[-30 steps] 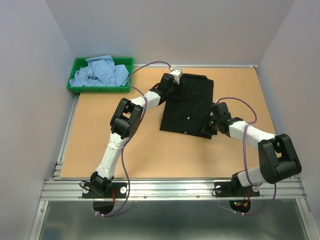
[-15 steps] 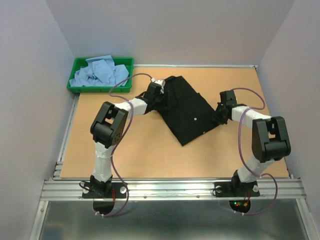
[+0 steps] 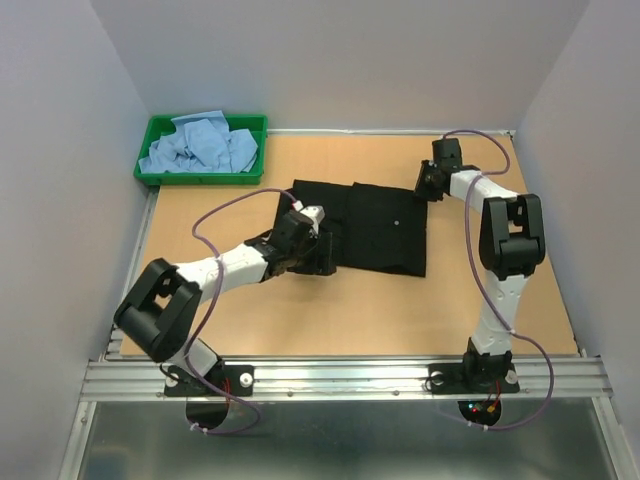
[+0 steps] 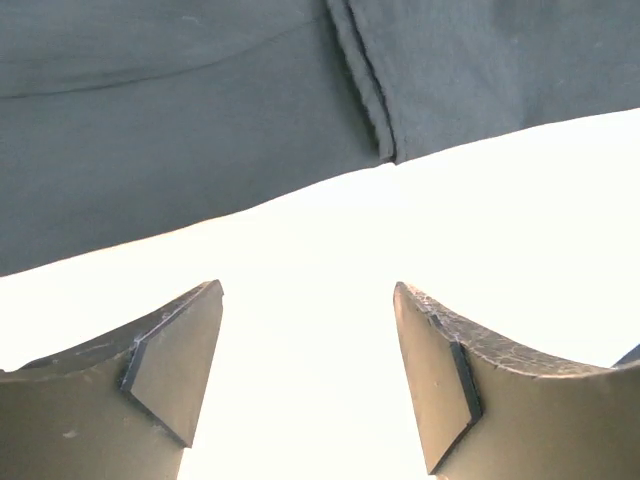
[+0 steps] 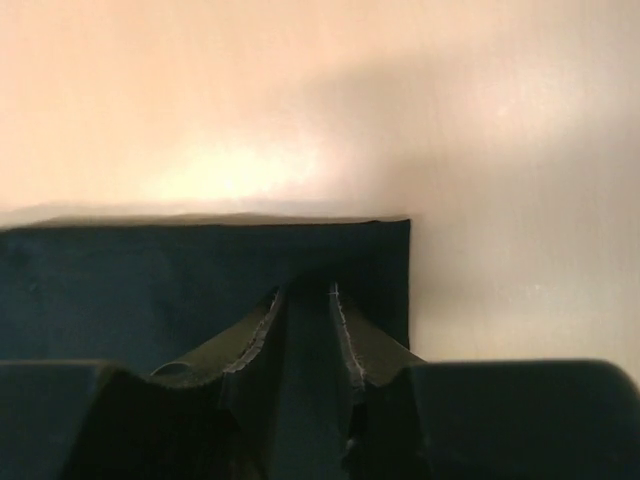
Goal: Fold and stack the long sleeve shirts
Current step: Fold the shirt
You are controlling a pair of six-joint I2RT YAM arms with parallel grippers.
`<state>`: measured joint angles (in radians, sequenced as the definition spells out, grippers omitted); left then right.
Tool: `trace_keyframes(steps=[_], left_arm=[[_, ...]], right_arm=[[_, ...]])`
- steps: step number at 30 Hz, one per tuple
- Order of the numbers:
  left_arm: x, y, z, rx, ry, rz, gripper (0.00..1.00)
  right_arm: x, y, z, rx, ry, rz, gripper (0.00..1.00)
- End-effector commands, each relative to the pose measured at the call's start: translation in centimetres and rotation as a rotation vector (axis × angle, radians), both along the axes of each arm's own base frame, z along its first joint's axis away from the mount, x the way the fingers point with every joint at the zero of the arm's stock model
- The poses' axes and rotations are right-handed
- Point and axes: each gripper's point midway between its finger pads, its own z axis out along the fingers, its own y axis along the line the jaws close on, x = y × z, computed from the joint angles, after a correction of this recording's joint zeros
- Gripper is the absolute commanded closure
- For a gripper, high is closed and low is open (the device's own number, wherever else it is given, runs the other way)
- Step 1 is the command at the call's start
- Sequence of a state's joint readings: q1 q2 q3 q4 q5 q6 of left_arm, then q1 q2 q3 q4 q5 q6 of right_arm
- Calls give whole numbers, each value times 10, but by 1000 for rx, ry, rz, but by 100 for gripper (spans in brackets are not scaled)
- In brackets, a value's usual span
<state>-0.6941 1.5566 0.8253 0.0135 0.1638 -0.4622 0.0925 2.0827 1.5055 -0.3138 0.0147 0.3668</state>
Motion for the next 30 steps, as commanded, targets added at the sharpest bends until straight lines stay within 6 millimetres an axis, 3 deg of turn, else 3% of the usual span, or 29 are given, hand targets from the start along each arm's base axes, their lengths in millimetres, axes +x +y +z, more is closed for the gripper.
trace_keyframes(steps=[1,2,4,5,8,9,11,13,14,15,16,21,30], left_arm=[[17,16,46,-13,-133,92,18],[21,19,49,-6,-149,113,18],[30,14,58,-19,-164,129,16],[33,13,60,-24,-163,143,16],[45,-3,63,-49,-147,136,16],[51,-11,63,-59,-137,132,16],[55,-22,60,-76,-114,112,16],[62,-34,56,-90,-93,94,18],[64,-38,54,-90,-86,88,20],[66,-41,43,-79,-64,85,21],[69,-47,46,-95,-59,72,25],[69,-60,26,-90,3,56,31],[58,-67,-5,-58,87,38,44]], right_arm=[[9,24,61,63,-118,115,68],[4,27,81,71,-154,125,67],[-18,31,77,93,-127,123,60],[-27,28,95,94,-160,110,58],[-64,20,84,92,-118,70,52],[-74,18,99,91,-151,59,51],[-104,14,78,97,-97,37,50],[-124,12,83,112,-108,22,50],[-142,12,66,117,-66,16,50],[-149,11,64,129,-64,8,50],[-165,14,58,153,-45,3,50],[-193,19,39,219,-15,-22,50],[-206,28,13,276,15,-20,50]])
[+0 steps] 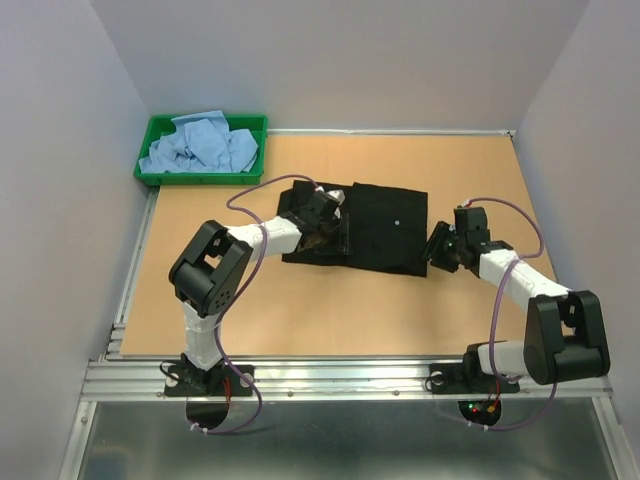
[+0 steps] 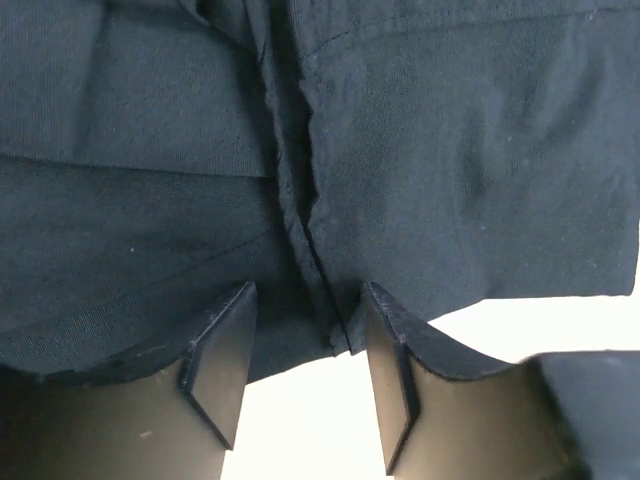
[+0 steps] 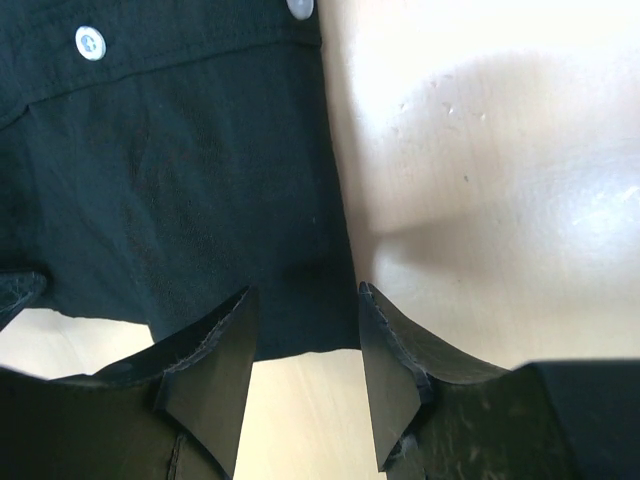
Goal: Fold and stack the long sleeve shirts
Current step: Fold the shirt
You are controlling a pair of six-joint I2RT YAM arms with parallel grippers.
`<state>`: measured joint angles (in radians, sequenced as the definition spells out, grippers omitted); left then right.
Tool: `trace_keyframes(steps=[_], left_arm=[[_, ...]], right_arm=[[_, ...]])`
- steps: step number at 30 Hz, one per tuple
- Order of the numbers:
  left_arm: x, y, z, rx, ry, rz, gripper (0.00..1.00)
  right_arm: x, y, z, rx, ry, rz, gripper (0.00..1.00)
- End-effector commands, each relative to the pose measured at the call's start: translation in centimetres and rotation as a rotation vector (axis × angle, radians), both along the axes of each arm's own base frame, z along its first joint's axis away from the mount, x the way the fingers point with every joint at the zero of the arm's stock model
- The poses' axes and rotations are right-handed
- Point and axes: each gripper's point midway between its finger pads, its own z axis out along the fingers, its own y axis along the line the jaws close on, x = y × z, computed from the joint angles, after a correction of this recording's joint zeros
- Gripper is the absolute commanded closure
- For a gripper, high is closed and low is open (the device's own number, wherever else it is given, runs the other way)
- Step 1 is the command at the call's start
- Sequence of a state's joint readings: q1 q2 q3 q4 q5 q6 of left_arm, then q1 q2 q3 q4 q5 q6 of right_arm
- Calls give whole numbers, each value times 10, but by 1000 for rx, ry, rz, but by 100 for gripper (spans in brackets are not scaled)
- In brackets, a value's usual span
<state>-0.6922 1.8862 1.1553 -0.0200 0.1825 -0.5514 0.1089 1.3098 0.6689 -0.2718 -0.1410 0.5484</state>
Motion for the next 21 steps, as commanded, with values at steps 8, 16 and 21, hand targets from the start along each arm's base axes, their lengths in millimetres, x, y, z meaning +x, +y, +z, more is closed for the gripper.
trace_keyframes(steps=[8,16,21], left_arm=[[1,-17,14,-44,12,-24,55],[-1,-14,20,-34,10,-24,81],[1,5,17,74,-11,-20,100]], right_arm=[[2,6,-16,38,-25,-5,51],[-4,5,-32,19,16,10,62],[-3,-2,-32,-13,6,-8,87]])
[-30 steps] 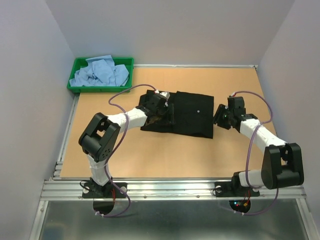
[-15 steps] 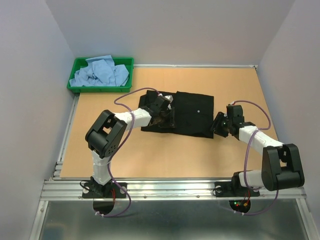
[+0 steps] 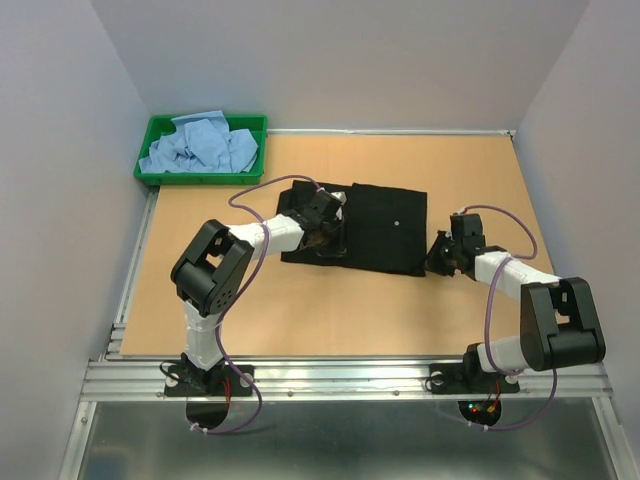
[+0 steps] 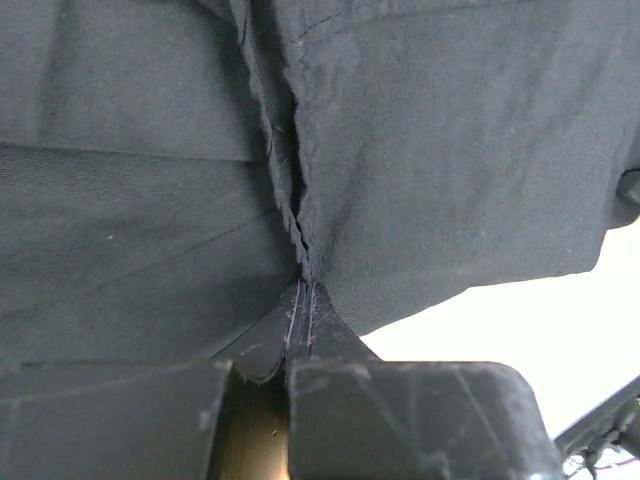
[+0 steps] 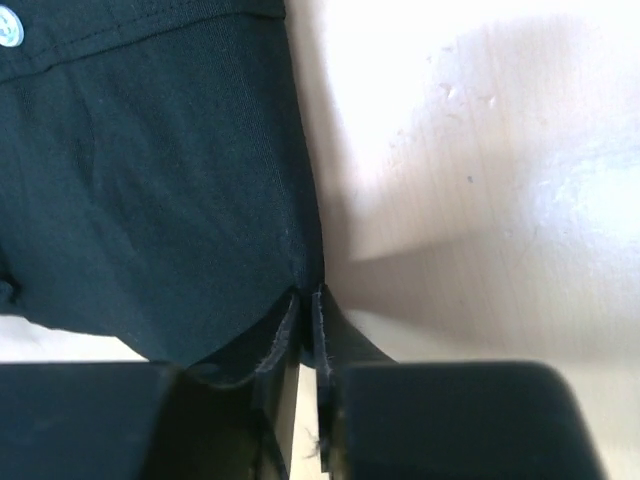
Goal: Fold and stack the long sleeve shirts
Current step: Fold the shirt
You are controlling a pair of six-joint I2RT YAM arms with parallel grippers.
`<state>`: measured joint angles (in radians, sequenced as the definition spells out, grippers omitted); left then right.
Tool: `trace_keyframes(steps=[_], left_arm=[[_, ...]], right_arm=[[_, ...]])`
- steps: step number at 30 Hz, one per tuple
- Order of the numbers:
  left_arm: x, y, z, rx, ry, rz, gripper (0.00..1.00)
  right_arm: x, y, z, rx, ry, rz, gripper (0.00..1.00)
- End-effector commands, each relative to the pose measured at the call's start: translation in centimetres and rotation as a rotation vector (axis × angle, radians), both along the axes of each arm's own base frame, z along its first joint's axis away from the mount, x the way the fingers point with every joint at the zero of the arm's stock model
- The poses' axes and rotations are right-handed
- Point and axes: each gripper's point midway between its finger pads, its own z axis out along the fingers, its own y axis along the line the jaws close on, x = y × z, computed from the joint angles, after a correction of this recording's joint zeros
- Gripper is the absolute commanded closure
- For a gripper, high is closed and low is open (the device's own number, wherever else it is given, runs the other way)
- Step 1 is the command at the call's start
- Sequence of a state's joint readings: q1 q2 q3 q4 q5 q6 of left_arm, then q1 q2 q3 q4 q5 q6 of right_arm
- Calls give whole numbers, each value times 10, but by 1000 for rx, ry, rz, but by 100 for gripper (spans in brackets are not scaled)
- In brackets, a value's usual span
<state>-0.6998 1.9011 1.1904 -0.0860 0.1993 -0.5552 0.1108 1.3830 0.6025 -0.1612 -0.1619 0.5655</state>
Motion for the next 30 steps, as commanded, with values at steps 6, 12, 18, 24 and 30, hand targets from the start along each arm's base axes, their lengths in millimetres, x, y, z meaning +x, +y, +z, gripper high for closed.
trace_keyframes(steps=[6,12,18,24,30], left_arm=[[0,29,5,154,-44,-9,100],[-10,46,-13,223,-7,0,100],[-11,47,-5,221,-15,-14,93],[-5,41,18,162,-76,-9,56],[-1,37,46,124,-115,-1,23]], right_arm=[[-2,-14,-4,-69,-29,-26,95],[-12,-20,-13,-94,19,-47,95],[-17,-20,-13,-94,35,-41,83],[-5,-13,12,-61,-38,-24,66],[14,-9,50,-47,-137,0,57]])
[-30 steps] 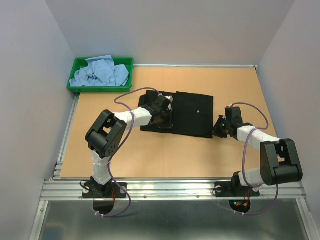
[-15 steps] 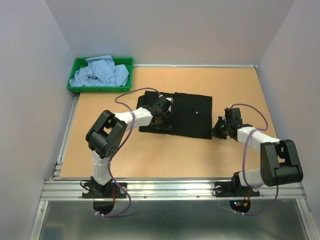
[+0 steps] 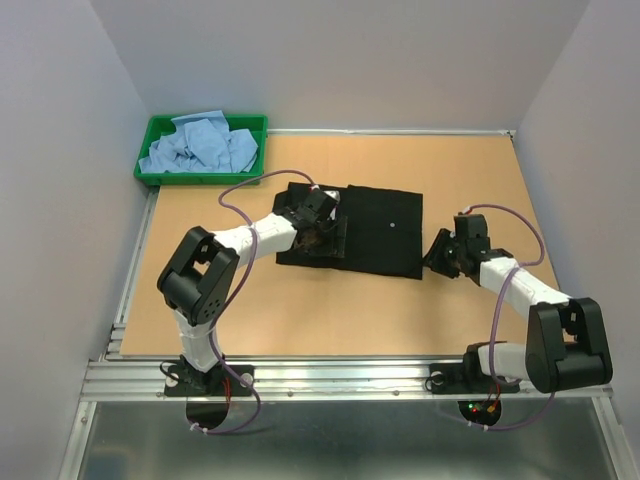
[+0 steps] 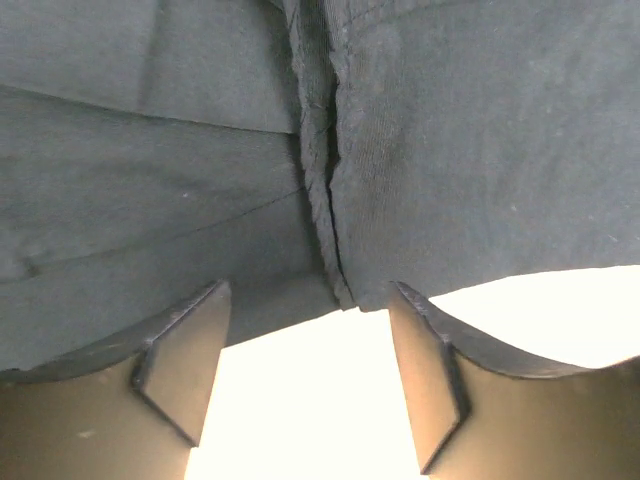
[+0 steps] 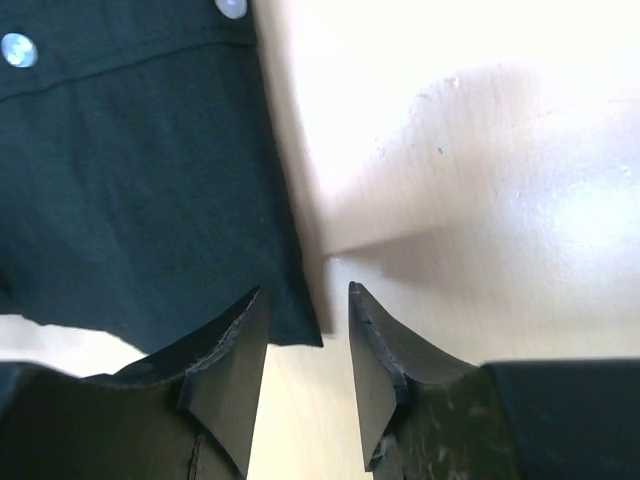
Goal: Fold and stack the long sleeve shirts
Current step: Fold the shirt
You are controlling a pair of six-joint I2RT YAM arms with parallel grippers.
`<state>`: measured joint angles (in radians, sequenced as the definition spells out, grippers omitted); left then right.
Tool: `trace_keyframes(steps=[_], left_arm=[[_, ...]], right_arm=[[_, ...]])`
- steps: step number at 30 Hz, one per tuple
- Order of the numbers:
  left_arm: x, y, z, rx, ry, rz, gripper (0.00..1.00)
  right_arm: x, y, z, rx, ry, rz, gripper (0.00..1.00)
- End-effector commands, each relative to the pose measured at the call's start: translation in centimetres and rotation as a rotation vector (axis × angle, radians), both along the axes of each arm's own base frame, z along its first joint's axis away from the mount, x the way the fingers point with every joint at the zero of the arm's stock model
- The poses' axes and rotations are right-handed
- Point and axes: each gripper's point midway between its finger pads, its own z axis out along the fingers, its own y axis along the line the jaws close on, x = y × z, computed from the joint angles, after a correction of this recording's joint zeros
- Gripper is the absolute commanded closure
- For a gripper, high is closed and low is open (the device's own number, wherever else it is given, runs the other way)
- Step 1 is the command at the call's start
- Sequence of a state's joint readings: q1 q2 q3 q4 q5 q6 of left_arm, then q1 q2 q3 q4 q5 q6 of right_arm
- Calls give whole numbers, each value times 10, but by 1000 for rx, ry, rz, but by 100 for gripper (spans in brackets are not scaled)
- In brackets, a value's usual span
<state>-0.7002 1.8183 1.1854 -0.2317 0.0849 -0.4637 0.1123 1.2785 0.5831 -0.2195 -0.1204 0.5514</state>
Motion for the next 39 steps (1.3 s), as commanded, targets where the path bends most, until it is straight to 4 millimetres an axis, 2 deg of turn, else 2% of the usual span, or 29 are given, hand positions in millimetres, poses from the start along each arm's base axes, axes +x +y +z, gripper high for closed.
trace_keyframes(steps=[1,3,5,10,13,15,17,18,19,22,24,26,29,31,32,33,36,37,39], left_arm=[[6,2,43,-38,-84,5,18],[11,-1,57,-56,-115,5,16],[16,-7,71,-86,-142,0,19],[21,-39,95,-204,-151,-72,29],[25,-54,94,-247,-141,-107,32],[27,-58,87,-245,-136,-117,33],[28,-58,69,-217,-115,-131,34],[27,-57,62,-202,-108,-130,35],[25,-53,46,-173,-87,-129,35],[21,-43,18,-116,-57,-124,37],[19,-38,6,-90,-42,-120,38],[15,-28,-10,-45,-19,-99,40],[8,-10,-26,6,11,-61,40],[5,0,-28,15,25,-35,40],[3,12,-34,27,41,-13,40],[2,18,-35,35,43,0,40],[0,35,-28,61,18,18,40],[0,37,-19,59,-4,15,39],[-2,41,-13,61,-25,7,36]], right_arm=[[29,2,48,-3,-130,25,56],[33,11,61,34,-161,74,56],[40,22,79,76,-198,114,57],[47,64,112,281,-283,252,59],[46,87,111,352,-284,313,59],[42,96,100,373,-253,342,59],[39,106,85,386,-236,372,59],[31,109,71,396,-203,386,59],[30,110,61,401,-187,388,59],[17,108,30,397,-118,375,60],[13,101,10,361,-80,346,60],[5,96,-4,335,-52,340,60],[-1,89,-13,300,-42,331,60],[0,85,-11,277,-47,318,60],[0,83,-9,265,-50,315,60],[5,83,-2,250,-70,323,59],[16,75,20,185,-111,314,57],[17,67,21,140,-106,287,56],[30,58,44,85,-169,268,53]])
